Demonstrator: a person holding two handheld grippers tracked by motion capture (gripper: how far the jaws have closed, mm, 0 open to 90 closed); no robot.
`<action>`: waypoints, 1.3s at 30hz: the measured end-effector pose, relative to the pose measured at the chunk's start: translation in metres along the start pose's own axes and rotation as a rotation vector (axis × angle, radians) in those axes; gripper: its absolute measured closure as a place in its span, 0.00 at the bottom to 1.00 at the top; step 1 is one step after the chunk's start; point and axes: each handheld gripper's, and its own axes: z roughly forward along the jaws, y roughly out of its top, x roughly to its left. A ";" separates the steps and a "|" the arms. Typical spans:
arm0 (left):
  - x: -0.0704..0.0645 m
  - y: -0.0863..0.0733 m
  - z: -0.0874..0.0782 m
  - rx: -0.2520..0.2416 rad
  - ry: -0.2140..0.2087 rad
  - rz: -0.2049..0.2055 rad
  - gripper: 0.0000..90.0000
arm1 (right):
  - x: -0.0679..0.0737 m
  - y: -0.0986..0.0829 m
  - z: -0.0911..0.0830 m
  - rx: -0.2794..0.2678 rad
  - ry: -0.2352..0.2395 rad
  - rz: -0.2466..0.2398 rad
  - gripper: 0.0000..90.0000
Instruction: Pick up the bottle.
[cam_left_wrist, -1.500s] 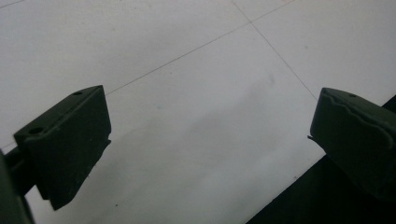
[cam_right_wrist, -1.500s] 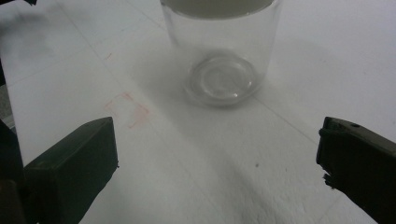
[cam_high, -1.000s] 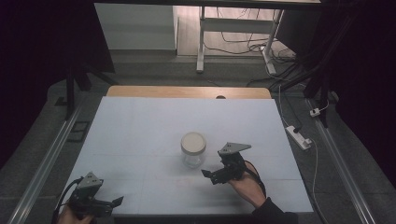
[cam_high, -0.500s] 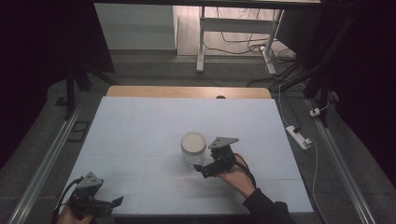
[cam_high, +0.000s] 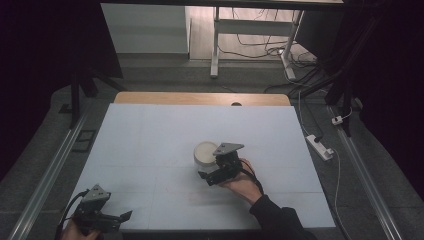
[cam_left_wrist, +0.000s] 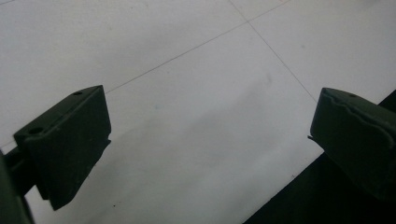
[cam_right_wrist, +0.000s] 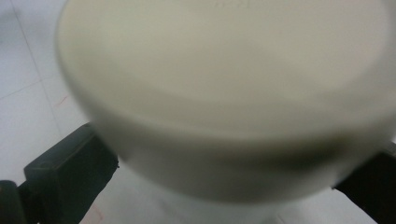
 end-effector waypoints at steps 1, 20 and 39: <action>0.000 0.000 0.000 0.001 -0.001 0.000 0.00 | 0.000 0.000 0.001 0.001 -0.001 0.002 0.00; 0.000 0.000 0.001 0.005 -0.001 0.007 0.00 | -0.001 0.003 0.006 -0.008 -0.017 -0.022 0.07; 0.000 0.000 0.000 0.003 -0.011 0.006 0.00 | 0.008 0.007 -0.005 -0.028 -0.013 -0.032 0.07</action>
